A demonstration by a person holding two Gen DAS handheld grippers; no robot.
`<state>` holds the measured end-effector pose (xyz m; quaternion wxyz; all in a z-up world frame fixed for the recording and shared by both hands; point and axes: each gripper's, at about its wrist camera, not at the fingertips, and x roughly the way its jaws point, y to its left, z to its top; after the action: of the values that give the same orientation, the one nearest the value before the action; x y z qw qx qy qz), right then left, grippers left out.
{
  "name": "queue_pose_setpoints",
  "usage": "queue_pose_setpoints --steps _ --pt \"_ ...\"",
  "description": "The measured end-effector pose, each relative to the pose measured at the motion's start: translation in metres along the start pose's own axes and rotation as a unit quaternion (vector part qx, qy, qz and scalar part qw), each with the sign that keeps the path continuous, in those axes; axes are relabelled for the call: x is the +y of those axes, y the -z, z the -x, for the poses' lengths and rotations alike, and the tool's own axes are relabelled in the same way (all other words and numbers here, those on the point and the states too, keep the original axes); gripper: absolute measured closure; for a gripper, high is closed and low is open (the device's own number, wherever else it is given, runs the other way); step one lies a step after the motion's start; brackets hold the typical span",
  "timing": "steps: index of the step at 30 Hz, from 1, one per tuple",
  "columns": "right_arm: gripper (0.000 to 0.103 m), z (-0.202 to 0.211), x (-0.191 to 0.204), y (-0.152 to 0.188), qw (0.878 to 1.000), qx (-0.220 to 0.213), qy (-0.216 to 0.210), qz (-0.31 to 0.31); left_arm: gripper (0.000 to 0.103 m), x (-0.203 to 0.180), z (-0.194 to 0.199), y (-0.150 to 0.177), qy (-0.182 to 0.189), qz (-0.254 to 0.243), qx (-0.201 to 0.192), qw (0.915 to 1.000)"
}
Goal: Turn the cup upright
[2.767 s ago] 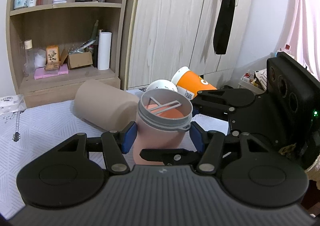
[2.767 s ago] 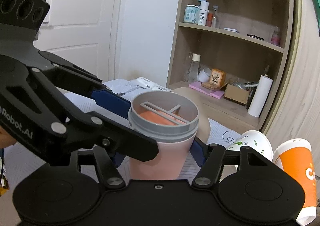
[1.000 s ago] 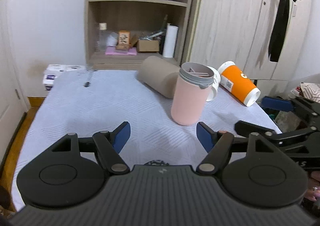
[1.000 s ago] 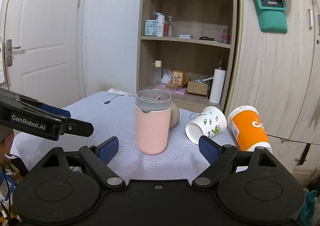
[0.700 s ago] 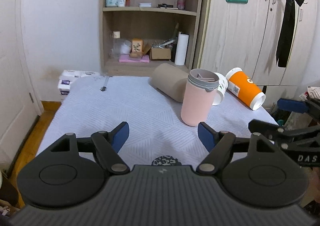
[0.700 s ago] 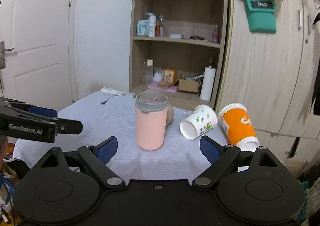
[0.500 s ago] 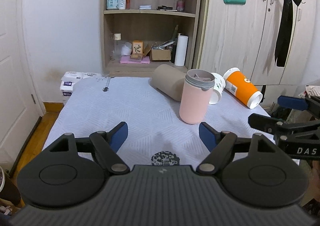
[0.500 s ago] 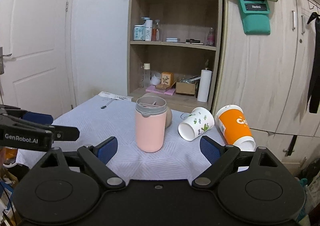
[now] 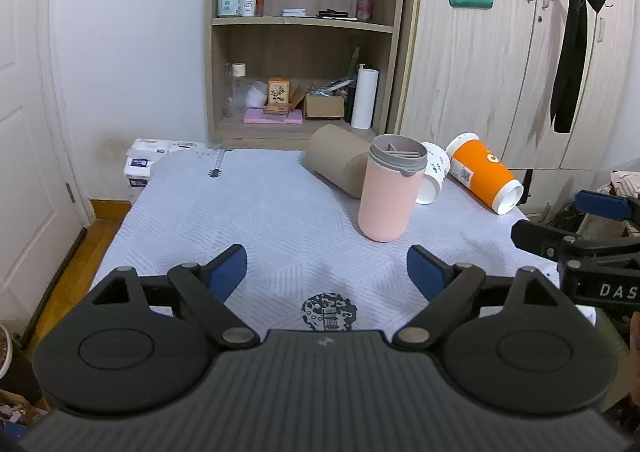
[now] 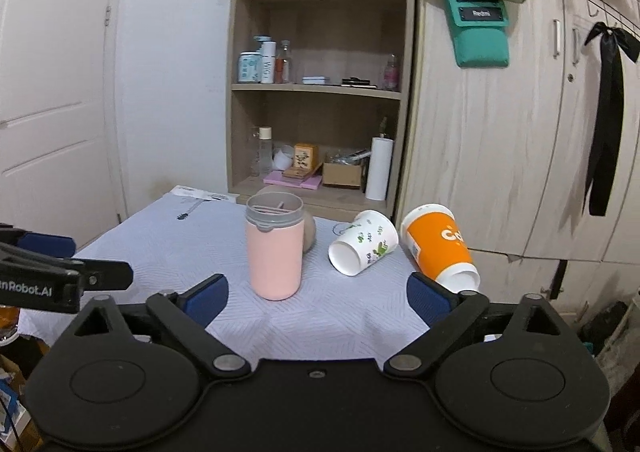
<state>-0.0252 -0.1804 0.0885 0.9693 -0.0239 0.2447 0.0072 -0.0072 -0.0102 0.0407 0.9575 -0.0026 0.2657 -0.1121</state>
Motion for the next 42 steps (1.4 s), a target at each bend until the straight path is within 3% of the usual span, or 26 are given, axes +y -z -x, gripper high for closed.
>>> queue_pose_setpoints --steps 3,8,21,42 --pt "0.0 -0.002 0.001 0.001 1.0 0.008 0.006 -0.008 0.004 -0.001 0.0 0.0 -0.01 0.0 0.001 0.9999" --pt "0.0 -0.008 0.002 0.0 0.999 0.028 0.023 -0.014 0.0 0.0 -0.003 0.0 -0.028 0.003 0.012 0.9995" --pt "0.0 -0.014 0.004 0.003 0.997 0.049 0.059 -0.022 0.0 0.01 -0.013 0.002 -0.093 0.014 0.05 0.9943" --pt "0.0 -0.018 0.004 0.004 0.996 0.059 0.063 -0.025 0.0 0.01 -0.021 0.001 -0.104 0.0 0.077 0.9915"
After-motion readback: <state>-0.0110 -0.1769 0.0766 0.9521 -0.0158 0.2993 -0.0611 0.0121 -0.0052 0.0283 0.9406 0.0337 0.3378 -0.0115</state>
